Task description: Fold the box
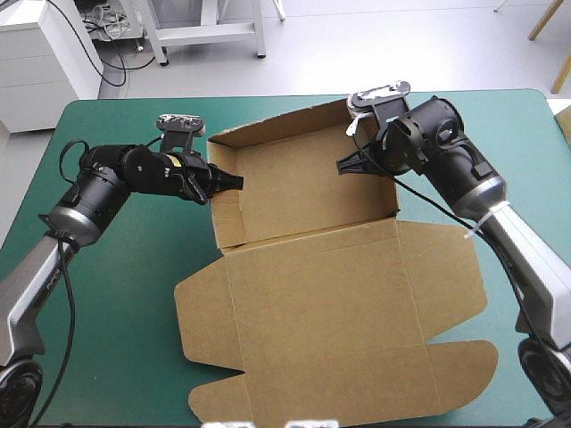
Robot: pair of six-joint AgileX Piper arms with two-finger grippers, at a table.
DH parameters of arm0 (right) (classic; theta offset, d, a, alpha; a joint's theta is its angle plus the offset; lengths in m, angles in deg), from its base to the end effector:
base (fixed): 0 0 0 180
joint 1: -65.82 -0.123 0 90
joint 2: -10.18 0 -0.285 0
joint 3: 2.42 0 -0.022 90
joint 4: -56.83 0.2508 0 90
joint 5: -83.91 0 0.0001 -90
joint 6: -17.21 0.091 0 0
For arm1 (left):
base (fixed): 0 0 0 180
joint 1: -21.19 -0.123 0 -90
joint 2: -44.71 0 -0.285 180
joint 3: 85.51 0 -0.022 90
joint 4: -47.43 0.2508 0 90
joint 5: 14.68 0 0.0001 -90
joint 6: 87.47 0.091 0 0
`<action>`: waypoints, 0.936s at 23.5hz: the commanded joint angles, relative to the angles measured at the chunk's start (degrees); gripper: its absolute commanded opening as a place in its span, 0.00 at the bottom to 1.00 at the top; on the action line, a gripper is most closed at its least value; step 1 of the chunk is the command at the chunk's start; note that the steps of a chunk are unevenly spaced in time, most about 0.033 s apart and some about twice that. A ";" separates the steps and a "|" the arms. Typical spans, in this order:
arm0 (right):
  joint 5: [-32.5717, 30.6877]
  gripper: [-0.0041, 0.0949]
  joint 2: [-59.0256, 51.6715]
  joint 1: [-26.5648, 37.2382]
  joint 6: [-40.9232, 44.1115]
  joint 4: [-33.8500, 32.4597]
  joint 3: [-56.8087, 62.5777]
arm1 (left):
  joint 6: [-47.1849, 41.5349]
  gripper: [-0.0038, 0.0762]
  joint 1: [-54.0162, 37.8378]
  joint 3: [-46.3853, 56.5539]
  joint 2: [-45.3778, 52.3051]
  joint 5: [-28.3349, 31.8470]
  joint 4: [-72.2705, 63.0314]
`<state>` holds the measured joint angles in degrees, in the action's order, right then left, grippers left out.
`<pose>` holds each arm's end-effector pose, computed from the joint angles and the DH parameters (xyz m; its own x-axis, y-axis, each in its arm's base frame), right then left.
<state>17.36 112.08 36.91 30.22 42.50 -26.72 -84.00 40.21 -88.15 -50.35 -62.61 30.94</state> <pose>0.3178 0.1519 0.4059 -0.7422 -0.2703 -0.6133 -0.2615 0.9593 -0.1064 0.3102 -0.1272 0.3509 -0.7691 0.1257 -0.6266 0.3484 0.9045 -0.2461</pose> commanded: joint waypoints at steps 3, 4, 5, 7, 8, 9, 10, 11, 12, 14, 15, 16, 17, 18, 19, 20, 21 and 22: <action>0.88 0.02 2.25 1.65 -1.94 7.99 -1.65 | -4.26 0.04 1.21 -2.39 2.24 2.90 3.55; 0.73 0.02 3.21 2.24 -2.21 8.94 -1.65 | -4.26 0.04 1.21 -2.39 2.13 2.90 3.65; 0.62 0.02 3.82 2.84 -2.53 9.83 -1.65 | -4.26 0.04 1.21 -2.39 1.86 2.90 3.81; 0.46 0.02 5.38 4.04 -3.55 11.94 -1.65 | -4.26 0.04 1.21 -2.39 1.06 2.90 4.04; 0.31 0.02 6.23 4.48 -4.32 12.89 -1.65 | -4.26 0.04 1.21 -2.39 0.50 2.53 4.27; -0.03 0.02 7.75 5.39 -5.76 14.68 -1.65 | -4.26 0.04 1.21 -2.79 -1.11 1.10 5.08; -0.17 0.02 8.36 5.66 -5.89 14.79 -1.65 | -4.26 0.04 1.21 -3.25 -1.98 0.05 5.77; -0.35 0.02 9.76 5.93 -6.03 14.79 -1.65 | -4.26 0.04 1.21 -4.68 -4.32 -2.79 7.03; -0.35 0.02 10.29 6.04 -6.11 14.65 -1.65 | -4.35 0.04 1.21 -5.37 -5.59 -3.87 7.58; -0.35 0.02 12.28 6.04 -7.37 14.65 -1.65 | -4.35 0.04 1.21 -8.37 -8.95 -6.92 8.51; -0.35 0.02 13.04 6.14 -7.54 14.77 -1.65 | -4.35 0.04 1.21 -9.23 -10.01 -7.53 8.51; -0.20 0.02 13.95 6.14 -7.54 14.77 -1.65 | -4.35 0.04 1.21 -9.95 -11.07 -7.99 8.65; -0.20 0.02 14.48 6.25 -7.54 14.77 -1.65 | -4.35 0.04 1.21 -10.43 -11.85 -8.41 8.65; -0.20 0.02 16.14 6.52 -7.60 14.90 -1.65 | -4.35 0.04 1.21 -10.94 -13.82 -9.15 8.80; -0.20 0.02 17.36 6.77 -8.09 14.79 -1.65 | -4.35 0.04 1.21 -10.94 -15.11 -9.49 9.12; -0.09 0.02 18.22 7.03 -8.73 14.79 -1.65 | -4.03 0.04 1.21 -10.94 -16.12 -9.91 9.12; 0.03 0.02 19.08 7.09 -8.85 14.79 -1.65 | -3.85 0.04 1.21 -10.94 -17.25 -10.33 8.21; 0.43 0.02 19.55 7.22 -9.07 14.79 -1.65 | -3.85 0.04 1.21 -10.94 -17.99 -9.98 8.08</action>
<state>17.46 132.38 43.95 24.53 56.83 -27.56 -90.31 40.50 -98.38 -68.80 -71.17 41.14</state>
